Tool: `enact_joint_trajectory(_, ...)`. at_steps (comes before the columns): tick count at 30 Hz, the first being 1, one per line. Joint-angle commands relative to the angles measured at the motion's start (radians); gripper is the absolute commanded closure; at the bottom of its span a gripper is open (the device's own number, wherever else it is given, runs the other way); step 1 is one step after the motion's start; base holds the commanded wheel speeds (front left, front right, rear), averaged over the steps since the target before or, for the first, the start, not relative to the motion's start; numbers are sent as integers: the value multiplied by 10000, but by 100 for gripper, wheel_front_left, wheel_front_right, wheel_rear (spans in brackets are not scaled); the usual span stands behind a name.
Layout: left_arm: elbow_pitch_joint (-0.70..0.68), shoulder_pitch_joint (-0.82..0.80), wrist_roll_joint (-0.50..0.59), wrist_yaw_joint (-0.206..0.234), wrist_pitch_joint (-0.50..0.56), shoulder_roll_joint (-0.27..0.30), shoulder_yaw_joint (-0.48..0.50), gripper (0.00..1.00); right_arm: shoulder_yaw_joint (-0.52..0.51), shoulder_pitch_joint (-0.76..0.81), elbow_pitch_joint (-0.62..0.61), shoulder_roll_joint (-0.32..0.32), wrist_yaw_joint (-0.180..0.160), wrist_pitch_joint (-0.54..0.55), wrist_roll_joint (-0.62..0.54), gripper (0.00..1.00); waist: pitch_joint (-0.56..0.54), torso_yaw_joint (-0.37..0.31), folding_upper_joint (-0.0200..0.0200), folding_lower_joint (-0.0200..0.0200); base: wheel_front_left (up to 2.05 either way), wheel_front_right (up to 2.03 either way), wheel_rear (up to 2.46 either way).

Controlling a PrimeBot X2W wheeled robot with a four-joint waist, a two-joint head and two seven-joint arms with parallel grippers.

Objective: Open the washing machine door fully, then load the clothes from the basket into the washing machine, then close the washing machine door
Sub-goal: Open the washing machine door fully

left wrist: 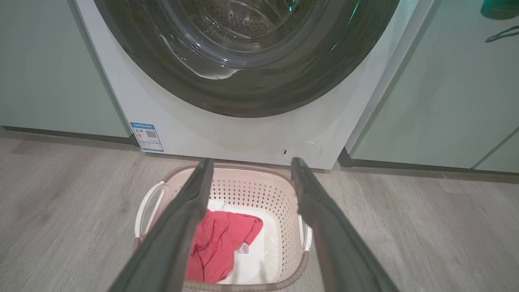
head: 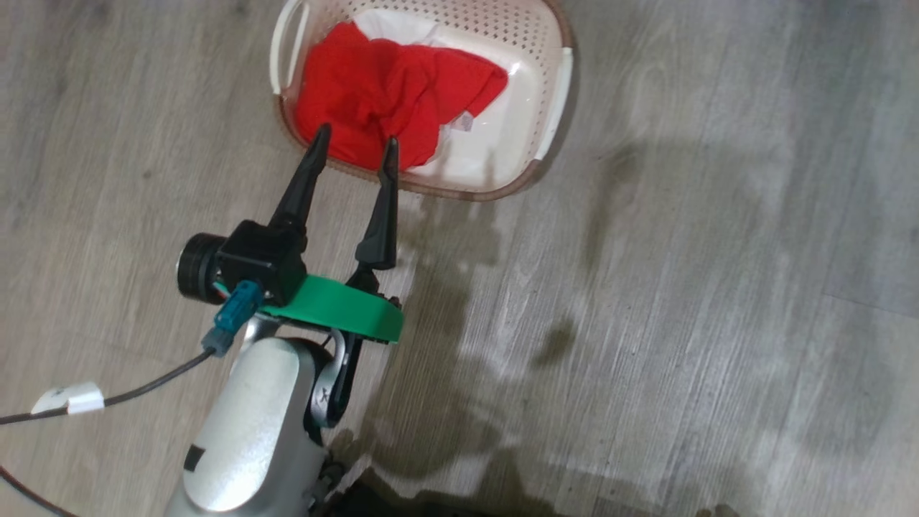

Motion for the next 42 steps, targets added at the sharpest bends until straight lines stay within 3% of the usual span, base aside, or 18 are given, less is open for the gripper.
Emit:
enact_joint_trajectory(1,-352,-140,-79,70,-124,137,237,0,21,-438,-257,214,0,105,37,100,87,133,0,-3,0,0,0)
enact_joint_trajectory(13,-644,-394,-490,420,-124,137,-225,0,-3,-1816,1244,285,0,-1,205,100,526,778,0,-3,0,0,0)
enact_joint_trajectory(25,-655,-397,-640,499,-124,137,-328,0,285,-2274,1835,266,0,1005,459,100,589,990,0,-3,0,0,0)
enact_joint_trajectory(42,-404,-112,-542,447,-124,137,-283,0,35,-507,1793,267,0,1870,1527,100,-518,1019,0,-3,0,0,0)
